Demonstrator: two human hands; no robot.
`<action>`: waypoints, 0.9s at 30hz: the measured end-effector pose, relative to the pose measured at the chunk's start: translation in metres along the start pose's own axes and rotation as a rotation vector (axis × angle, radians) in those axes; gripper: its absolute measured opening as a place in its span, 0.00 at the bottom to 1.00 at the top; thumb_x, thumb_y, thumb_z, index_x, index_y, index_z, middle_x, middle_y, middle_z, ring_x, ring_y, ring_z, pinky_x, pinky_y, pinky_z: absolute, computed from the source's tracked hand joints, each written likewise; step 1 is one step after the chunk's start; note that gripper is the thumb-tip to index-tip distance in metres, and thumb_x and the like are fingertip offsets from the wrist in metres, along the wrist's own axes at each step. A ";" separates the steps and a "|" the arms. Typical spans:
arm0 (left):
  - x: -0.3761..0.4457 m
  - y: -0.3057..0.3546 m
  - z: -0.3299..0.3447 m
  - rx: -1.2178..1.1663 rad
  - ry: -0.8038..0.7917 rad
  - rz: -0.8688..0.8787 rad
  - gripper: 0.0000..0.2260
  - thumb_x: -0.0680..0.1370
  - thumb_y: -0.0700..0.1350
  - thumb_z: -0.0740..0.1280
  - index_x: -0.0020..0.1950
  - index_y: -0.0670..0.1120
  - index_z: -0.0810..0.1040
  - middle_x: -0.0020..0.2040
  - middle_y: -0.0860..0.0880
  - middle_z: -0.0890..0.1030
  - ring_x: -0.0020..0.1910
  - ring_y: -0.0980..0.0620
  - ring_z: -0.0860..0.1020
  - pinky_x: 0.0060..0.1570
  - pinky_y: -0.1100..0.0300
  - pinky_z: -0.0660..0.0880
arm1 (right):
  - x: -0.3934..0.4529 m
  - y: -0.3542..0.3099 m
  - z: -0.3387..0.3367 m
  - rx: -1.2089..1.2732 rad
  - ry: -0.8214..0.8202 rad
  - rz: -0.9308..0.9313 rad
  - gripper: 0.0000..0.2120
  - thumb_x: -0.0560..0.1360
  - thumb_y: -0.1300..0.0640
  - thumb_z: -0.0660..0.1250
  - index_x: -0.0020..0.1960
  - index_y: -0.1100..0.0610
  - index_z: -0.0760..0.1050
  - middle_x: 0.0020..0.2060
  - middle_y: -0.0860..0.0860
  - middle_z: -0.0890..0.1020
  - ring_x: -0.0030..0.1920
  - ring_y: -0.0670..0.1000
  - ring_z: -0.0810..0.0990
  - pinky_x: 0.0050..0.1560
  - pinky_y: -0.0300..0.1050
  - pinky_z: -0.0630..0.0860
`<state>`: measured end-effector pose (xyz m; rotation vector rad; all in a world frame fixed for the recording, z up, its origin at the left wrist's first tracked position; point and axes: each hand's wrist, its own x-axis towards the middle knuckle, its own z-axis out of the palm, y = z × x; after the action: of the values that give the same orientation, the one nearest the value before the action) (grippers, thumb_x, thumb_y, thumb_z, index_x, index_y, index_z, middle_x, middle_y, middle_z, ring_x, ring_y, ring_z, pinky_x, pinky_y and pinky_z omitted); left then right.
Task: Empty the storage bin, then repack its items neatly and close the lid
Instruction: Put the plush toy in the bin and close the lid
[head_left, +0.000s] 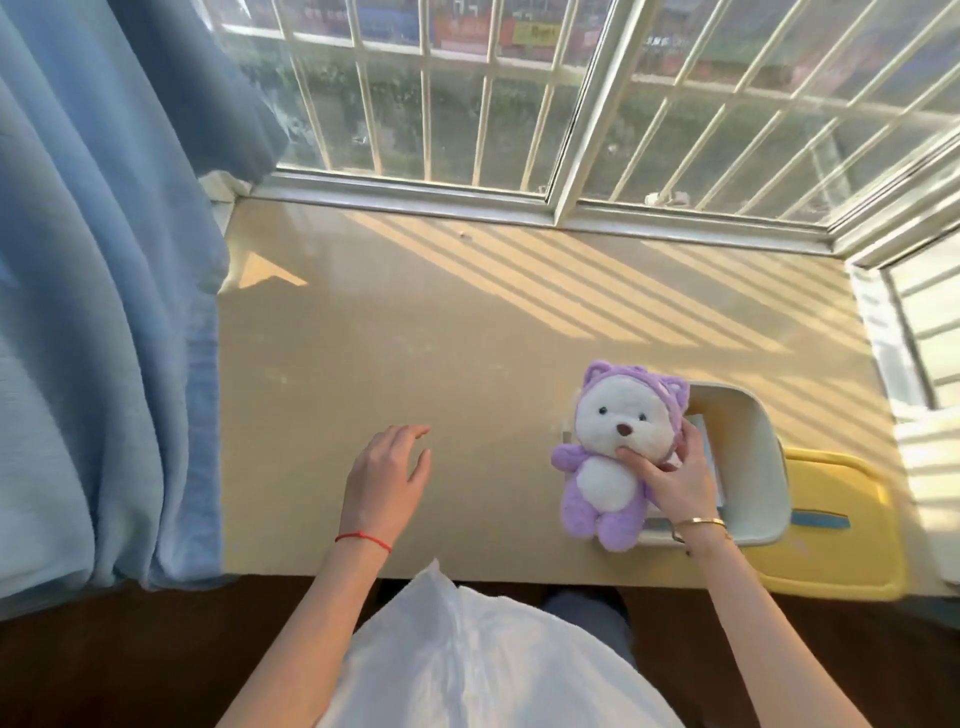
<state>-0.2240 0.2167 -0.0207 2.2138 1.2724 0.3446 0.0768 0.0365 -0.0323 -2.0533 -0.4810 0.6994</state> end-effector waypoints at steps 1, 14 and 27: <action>-0.001 0.017 0.012 -0.007 0.001 0.002 0.11 0.75 0.41 0.68 0.58 0.45 0.79 0.52 0.48 0.81 0.52 0.48 0.78 0.52 0.55 0.75 | 0.007 0.008 -0.021 -0.040 0.013 -0.012 0.39 0.55 0.35 0.80 0.62 0.34 0.67 0.54 0.36 0.79 0.52 0.42 0.81 0.52 0.57 0.81; -0.032 0.205 0.168 -0.075 0.022 -0.151 0.12 0.77 0.43 0.65 0.60 0.49 0.77 0.56 0.51 0.79 0.51 0.50 0.79 0.46 0.57 0.76 | 0.112 0.099 -0.148 -0.312 -0.252 -0.046 0.44 0.56 0.29 0.72 0.67 0.40 0.62 0.53 0.42 0.77 0.48 0.46 0.75 0.51 0.42 0.69; -0.054 0.282 0.234 -0.039 -0.016 -0.094 0.13 0.76 0.42 0.66 0.61 0.46 0.77 0.56 0.48 0.79 0.56 0.50 0.77 0.57 0.53 0.75 | 0.128 0.130 -0.169 -0.449 -0.306 -0.102 0.38 0.68 0.45 0.74 0.71 0.59 0.63 0.64 0.57 0.74 0.63 0.58 0.73 0.61 0.50 0.70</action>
<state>0.0602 -0.0195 -0.0437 2.1120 1.3449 0.3123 0.2920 -0.0651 -0.1041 -2.3209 -0.9858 0.9111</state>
